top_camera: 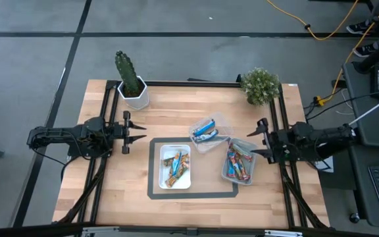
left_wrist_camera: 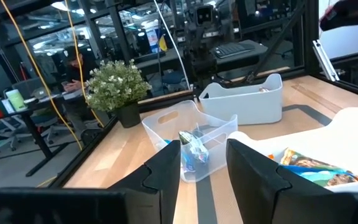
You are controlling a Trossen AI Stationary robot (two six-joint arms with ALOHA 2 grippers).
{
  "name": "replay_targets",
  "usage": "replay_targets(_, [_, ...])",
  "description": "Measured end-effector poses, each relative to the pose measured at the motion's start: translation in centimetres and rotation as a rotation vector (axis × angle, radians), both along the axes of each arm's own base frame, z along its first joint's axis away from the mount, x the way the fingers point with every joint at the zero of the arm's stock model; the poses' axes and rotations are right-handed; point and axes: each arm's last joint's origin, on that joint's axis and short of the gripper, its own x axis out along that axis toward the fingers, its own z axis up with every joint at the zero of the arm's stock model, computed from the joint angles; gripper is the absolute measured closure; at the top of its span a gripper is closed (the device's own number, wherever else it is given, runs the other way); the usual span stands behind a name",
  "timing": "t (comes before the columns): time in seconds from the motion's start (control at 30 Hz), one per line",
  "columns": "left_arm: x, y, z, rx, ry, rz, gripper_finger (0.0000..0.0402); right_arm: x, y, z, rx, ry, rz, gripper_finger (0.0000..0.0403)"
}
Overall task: Pick and place Granola Bars by type
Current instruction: Return to Home Position
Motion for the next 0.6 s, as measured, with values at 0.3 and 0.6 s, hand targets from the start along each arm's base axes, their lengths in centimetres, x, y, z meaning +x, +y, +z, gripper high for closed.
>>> replay_targets(0.3, [0.0,0.0,0.0,0.0,0.003,-0.001,0.028,0.3,-1.7,-1.3,0.015,0.144,-0.177,0.0107])
replay_targets(0.6, [0.0,0.0,0.0,0.0,0.003,0.0,0.0281,0.4,-1.5,-1.8,-0.015,0.185,-0.162,0.0107])
